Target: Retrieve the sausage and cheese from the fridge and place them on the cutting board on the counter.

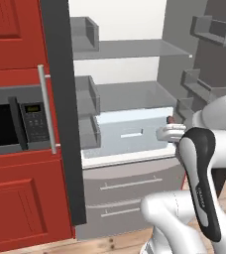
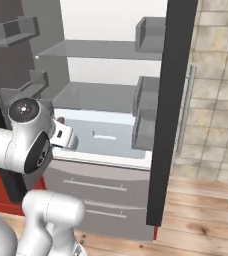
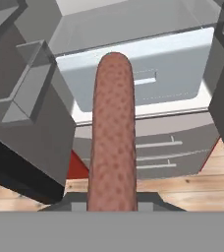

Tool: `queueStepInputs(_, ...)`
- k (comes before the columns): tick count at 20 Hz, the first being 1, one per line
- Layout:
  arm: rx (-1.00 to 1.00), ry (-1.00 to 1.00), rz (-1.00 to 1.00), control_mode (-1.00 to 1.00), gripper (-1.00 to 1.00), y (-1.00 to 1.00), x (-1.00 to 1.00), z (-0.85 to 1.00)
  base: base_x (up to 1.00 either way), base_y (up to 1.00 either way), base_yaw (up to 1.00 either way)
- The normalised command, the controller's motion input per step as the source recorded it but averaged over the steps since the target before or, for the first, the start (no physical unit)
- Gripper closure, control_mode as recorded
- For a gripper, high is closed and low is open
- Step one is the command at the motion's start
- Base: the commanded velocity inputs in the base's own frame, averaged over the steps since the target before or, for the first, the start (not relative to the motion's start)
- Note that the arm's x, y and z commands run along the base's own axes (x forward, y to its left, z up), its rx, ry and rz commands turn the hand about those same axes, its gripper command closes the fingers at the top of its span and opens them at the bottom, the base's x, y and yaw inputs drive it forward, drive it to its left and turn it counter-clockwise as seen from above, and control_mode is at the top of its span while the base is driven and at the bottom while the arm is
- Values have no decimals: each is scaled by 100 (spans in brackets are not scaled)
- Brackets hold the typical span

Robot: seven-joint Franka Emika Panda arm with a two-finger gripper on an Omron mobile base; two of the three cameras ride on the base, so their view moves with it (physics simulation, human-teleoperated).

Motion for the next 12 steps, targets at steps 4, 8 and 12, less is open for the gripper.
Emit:
queueStepInputs(4,0,0,0,100,100,0,0,0,-70,0,30)
queueStepInputs(8,0,0,0,100,100,0,0,0,-79,17,78)
queueStepInputs(12,0,0,0,100,100,0,0,0,-26,6,100)
